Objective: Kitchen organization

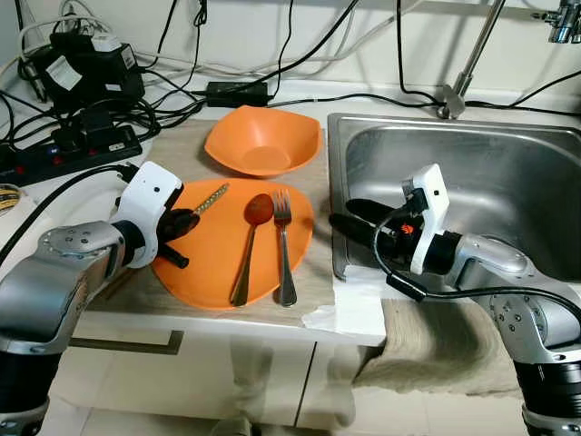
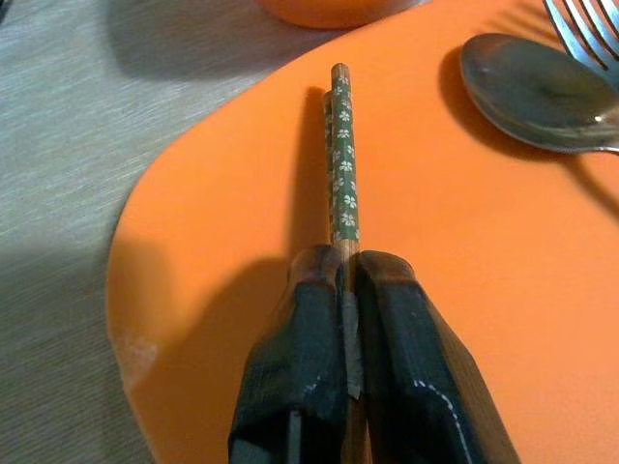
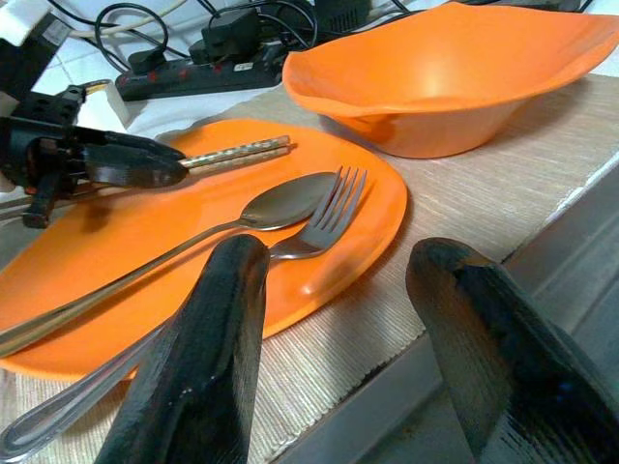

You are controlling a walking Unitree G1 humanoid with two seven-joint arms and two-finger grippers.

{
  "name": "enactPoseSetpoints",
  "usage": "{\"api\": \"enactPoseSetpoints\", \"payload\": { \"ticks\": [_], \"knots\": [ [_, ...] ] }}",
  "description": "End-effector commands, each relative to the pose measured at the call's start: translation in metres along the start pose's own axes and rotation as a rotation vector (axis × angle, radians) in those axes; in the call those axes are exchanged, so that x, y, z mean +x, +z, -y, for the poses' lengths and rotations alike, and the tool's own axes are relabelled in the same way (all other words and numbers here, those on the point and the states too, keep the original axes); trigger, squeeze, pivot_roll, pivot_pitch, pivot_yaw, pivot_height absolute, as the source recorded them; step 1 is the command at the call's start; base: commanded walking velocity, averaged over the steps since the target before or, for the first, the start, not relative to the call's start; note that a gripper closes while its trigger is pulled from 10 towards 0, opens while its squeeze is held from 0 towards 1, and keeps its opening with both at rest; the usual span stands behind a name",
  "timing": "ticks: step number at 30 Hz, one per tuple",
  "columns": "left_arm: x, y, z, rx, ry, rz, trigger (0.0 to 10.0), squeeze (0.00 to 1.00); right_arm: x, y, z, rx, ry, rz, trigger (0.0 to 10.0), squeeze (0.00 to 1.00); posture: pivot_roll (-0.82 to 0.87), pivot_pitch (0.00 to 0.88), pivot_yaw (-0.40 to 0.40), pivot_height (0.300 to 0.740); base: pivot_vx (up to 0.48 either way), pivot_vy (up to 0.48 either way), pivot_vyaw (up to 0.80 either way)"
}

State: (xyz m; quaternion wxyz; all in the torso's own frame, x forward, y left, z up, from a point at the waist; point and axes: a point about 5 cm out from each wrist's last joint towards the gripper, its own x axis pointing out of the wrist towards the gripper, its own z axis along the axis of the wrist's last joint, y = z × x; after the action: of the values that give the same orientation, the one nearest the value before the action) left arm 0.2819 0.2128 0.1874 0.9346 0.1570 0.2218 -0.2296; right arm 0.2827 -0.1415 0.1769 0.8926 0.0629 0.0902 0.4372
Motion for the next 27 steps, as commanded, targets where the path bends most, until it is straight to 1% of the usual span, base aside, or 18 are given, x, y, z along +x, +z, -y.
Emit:
{"api": "enactPoseSetpoints", "payload": {
  "ticks": [1, 5, 6, 10, 15, 19, 20, 21, 25, 27],
  "knots": [
    [-0.004, 0.002, 0.001, 0.010, -0.010, 0.003, 0.0, 0.00, -0.001, -0.001, 0.001, -0.008, 0.002, -0.009, 10.0, 0.00, 0.13, 0.000, -0.012, 0.740, 0.000, 0.000, 0.00],
    [-0.012, 0.011, 0.000, 0.016, 0.003, 0.052, 0.0, 0.00, -0.001, -0.003, 0.003, -0.003, -0.002, -0.015, 10.0, 0.00, 0.14, 0.000, -0.022, 0.740, 0.000, 0.000, 0.00],
    [-0.015, 0.016, 0.000, 0.023, 0.007, 0.078, 0.0, 0.00, 0.000, -0.004, 0.005, -0.001, -0.003, -0.019, 10.0, 0.00, 0.14, 0.000, -0.024, 0.740, 0.000, 0.000, 0.00],
    [-0.018, 0.021, 0.001, 0.031, 0.008, 0.099, 0.0, 0.00, 0.000, -0.005, 0.006, 0.000, -0.005, -0.024, 10.0, 0.00, 0.14, 0.000, -0.028, 0.740, 0.000, 0.000, 0.00],
    [-0.029, 0.035, -0.002, 0.067, 0.017, 0.148, 0.0, 0.00, 0.001, -0.008, 0.011, 0.008, -0.017, -0.030, 10.0, 0.00, 0.15, 0.000, -0.037, 0.740, 0.000, 0.000, 0.00],
    [-0.032, 0.042, -0.001, 0.073, 0.016, 0.176, 0.0, 0.00, 0.002, -0.009, 0.014, 0.004, -0.031, -0.032, 10.0, 0.00, 0.15, 0.000, -0.038, 0.740, 0.000, 0.000, 0.00],
    [-0.032, 0.047, 0.002, 0.070, 0.004, 0.201, 0.0, 0.00, 0.003, -0.009, 0.015, 0.005, -0.041, -0.031, 10.0, 0.00, 0.15, 0.000, -0.039, 0.740, 0.000, 0.000, 0.00],
    [-0.031, 0.055, 0.009, 0.060, -0.025, 0.246, 0.0, 0.00, 0.004, -0.009, 0.015, 0.017, -0.042, -0.021, 10.0, 0.00, 0.15, 0.000, -0.038, 0.740, 0.000, 0.000, 0.00],
    [-0.031, 0.060, 0.013, 0.054, -0.043, 0.271, 0.0, 0.00, 0.004, -0.008, 0.016, 0.019, -0.042, -0.015, 10.0, 0.00, 0.15, 0.000, -0.035, 0.740, 0.000, 0.000, 0.00],
    [-0.028, 0.067, 0.020, 0.049, -0.078, 0.306, 0.0, 0.00, 0.006, -0.006, 0.016, 0.024, -0.050, 0.004, 10.0, 0.00, 0.15, 0.000, -0.034, 0.740, 0.000, 0.000, 0.00]
  ]
}}
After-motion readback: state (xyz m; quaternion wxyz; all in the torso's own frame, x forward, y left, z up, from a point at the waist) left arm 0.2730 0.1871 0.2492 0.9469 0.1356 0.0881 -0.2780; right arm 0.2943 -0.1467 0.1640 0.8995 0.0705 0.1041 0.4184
